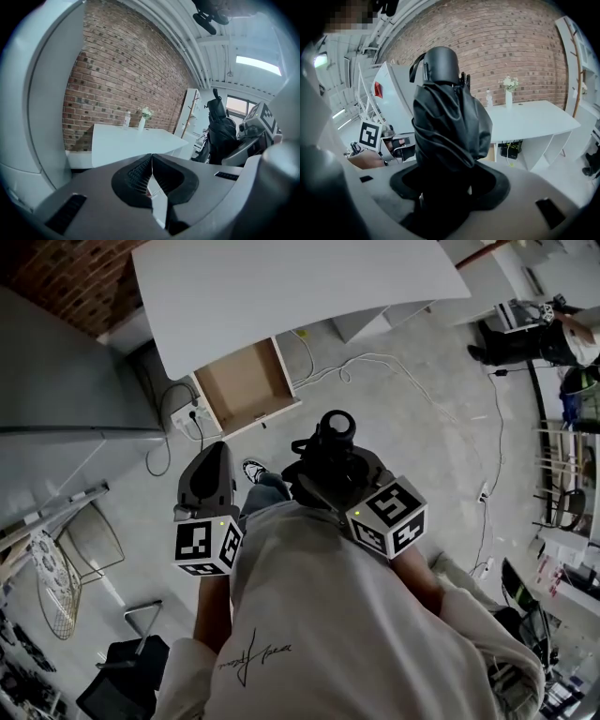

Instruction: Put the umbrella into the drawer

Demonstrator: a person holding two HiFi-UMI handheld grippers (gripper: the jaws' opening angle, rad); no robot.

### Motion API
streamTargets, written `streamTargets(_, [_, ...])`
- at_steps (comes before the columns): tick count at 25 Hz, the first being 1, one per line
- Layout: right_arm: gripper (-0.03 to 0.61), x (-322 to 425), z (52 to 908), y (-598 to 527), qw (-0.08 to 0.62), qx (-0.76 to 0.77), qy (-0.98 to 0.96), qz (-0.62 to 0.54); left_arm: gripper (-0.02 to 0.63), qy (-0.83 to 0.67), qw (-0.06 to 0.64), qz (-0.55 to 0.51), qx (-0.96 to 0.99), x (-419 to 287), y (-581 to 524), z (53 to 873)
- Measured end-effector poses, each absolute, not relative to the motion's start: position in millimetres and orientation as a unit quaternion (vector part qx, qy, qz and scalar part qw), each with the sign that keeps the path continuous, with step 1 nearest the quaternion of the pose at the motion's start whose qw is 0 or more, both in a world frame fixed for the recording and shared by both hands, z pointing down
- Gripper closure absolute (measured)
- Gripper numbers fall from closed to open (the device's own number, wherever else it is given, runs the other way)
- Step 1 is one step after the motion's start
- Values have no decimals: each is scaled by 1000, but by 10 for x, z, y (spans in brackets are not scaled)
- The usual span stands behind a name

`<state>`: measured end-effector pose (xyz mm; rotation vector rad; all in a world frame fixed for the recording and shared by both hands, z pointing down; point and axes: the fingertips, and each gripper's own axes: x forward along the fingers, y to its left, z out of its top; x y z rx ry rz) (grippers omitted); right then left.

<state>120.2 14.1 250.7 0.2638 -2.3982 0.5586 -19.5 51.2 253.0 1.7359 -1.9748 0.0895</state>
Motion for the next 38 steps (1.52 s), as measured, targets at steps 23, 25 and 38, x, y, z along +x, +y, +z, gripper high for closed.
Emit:
streamTargets(23, [324,875,2597,-89,331,1,-925,186,595,-731,311,35,606,-216,612,2822])
streamTargets(25, [324,862,2630,-89,332,-3,-924,189,595,-729,315,39,607,-190,639,2855])
streamTargets(38, [324,810,2888,-184,349,-20,-917,192,595,-726,338,56,597,-293,684,2955])
